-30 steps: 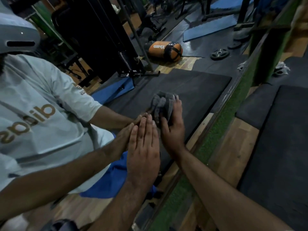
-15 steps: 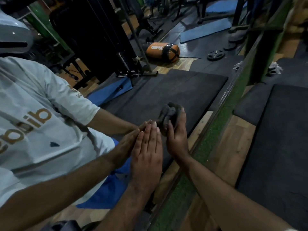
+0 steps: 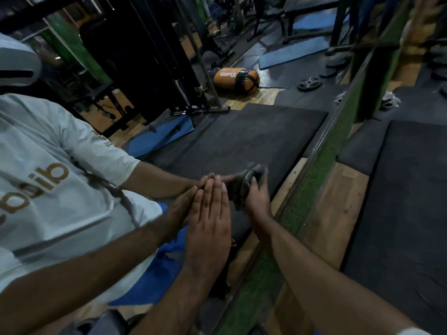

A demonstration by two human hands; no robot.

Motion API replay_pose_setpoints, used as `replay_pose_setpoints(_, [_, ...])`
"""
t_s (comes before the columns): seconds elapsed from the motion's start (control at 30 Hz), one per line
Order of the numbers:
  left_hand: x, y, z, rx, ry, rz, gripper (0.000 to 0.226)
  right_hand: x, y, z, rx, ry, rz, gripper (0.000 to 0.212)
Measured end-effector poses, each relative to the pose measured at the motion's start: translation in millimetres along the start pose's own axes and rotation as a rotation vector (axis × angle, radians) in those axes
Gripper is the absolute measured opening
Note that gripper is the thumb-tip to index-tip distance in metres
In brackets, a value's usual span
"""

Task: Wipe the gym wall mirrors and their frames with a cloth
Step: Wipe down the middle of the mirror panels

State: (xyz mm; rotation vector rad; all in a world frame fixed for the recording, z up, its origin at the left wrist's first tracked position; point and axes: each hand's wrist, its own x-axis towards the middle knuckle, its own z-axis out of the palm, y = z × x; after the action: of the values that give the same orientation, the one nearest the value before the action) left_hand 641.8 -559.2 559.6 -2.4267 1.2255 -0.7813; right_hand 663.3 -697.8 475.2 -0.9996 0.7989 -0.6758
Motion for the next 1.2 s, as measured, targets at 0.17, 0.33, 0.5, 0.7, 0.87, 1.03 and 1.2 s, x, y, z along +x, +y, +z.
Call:
replay_pose_setpoints(0.17, [-39.8,-15.9,-4.4,0.031,0.029,-0.044,0.081,-47.5,-66.9,40.3,-0.016,-0.043,-0.123,0.086])
replay_pose_setpoints(0.33, [-60.9,-26.2,-10.8,0.093,0.054,-0.069,0.066,-81.6,-43.9,24.5,-0.271,-0.199,-0.51,0.077])
replay_pose_setpoints(0.5, [-65.0,-33.8,-10.6,0.135,0.05,-0.033,0.066,-82.3,-29.9,23.4,-0.085,-0.15,-0.031,0.11])
replay_pose_setpoints(0.7, [-87.3,-45.4,-18.2,0.168,0.074,-0.091,0.069,-117.4,-43.5,24.7,-0.286,-0.375,-0.582,0.085])
replay_pose_setpoints(0.87, [-114.3,-58.4,-18.0,0.192,0.02,-0.141,0.08,-119.5,9.1,12.4,-0.277,-0.24,-0.063,0.101])
replay_pose_setpoints(1.03, [-120.0,-63.2,-16.8,0.192,0.044,-0.083,0.07,-147.6,-20.9,38.3,-0.136,-0.266,-0.256,0.083])
replay_pose_setpoints(1.2, [-124.5,-64.7,-19.7,0.161,0.084,-0.057,0.068,-154.8,7.9,26.9,-0.371,-0.33,-0.569,0.079])
